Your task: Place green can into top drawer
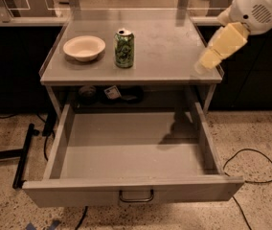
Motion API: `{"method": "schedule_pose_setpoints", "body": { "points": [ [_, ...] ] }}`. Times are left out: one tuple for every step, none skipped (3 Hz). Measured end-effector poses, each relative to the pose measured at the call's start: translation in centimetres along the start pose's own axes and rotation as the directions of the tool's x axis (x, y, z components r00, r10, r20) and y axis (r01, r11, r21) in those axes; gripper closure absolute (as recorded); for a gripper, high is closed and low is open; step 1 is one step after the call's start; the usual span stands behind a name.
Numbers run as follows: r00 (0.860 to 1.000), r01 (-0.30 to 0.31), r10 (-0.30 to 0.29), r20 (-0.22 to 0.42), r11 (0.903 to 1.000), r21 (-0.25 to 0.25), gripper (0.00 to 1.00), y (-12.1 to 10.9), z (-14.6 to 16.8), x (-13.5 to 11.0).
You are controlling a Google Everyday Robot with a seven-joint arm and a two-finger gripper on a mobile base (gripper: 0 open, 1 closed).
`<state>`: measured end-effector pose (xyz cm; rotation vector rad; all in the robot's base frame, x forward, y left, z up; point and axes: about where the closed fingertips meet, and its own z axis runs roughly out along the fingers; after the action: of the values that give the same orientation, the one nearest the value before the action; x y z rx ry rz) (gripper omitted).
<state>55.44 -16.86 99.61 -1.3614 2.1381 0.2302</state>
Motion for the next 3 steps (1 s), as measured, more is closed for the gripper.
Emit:
{"method": "schedule_pose_setpoints", "body": {
  "points": [
    [0.982, -0.110, 0.110, 0.151, 0.9939, -0.008, 0.00, -1.4, 2.6, -3.7],
    [0.950, -0.175, 0.160, 0.268, 0.9841, 0.032, 0.00, -3.4, 4.5, -7.2],
    [0.940, -0.182, 0.154, 0.304, 0.9810, 0.067, 0.00, -4.4, 4.1, -8.0]
  ]
}}
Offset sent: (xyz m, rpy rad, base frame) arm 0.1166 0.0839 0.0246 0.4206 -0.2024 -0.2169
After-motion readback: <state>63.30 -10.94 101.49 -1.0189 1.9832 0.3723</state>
